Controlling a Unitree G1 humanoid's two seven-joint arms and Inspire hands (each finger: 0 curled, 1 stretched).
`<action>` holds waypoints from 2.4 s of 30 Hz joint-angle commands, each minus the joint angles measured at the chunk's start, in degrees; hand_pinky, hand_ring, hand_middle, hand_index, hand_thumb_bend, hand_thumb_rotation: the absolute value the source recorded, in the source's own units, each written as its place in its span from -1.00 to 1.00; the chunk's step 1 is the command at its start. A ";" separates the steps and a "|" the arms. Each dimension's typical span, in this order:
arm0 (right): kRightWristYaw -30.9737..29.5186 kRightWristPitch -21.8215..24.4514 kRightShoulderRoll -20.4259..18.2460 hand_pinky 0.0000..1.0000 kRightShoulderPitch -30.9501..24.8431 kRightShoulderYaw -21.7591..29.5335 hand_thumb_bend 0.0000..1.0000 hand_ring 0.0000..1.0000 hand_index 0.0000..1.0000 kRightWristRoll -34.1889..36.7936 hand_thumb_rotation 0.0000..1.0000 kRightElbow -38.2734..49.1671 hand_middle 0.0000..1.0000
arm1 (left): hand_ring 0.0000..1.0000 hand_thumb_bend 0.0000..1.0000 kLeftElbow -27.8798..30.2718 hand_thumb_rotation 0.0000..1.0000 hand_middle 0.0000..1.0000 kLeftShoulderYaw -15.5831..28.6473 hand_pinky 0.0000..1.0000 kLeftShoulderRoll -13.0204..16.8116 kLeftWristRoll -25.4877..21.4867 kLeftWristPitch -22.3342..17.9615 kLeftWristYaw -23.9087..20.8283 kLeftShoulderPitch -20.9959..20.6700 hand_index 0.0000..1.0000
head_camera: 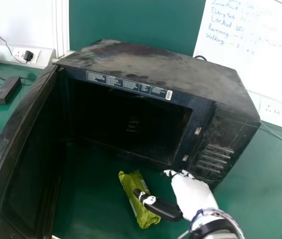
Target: Put biscuit inside oven
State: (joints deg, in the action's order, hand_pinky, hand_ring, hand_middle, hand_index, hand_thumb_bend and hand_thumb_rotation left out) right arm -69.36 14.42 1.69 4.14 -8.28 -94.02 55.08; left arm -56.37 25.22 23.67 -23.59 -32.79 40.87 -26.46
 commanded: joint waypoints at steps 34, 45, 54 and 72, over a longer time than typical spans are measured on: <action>-5.43 -8.84 -6.56 0.16 5.41 -9.33 0.99 0.46 0.74 -17.87 -0.10 -17.70 0.57 | 0.72 0.29 2.89 0.28 0.75 -1.11 0.65 -2.11 0.72 1.56 -0.63 3.54 0.72; -5.81 -8.63 -6.19 0.44 5.43 -11.96 0.97 0.65 0.72 -18.26 0.01 -23.12 0.73 | 0.72 0.37 3.61 0.25 0.74 -1.30 0.65 -2.20 0.67 1.94 -1.16 3.92 0.71; -3.54 -4.49 -6.43 0.52 3.46 -12.48 0.92 0.71 0.80 -18.96 -0.10 -25.65 0.80 | 0.72 0.39 3.49 0.24 0.74 -1.19 0.66 -1.97 0.11 2.32 -0.76 4.01 0.71; 2.29 -4.86 -0.11 0.26 3.98 -15.88 0.43 0.44 0.65 -18.98 -0.62 -29.58 0.59 | 0.70 0.42 3.10 0.21 0.73 -0.91 0.63 -1.71 0.06 2.24 -0.42 3.97 0.70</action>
State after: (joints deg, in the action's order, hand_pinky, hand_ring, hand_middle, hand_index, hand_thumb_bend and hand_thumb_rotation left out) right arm -65.81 10.41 0.48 10.63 -22.91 -113.31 28.44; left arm -52.02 24.40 22.80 -23.69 -31.46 40.58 -24.12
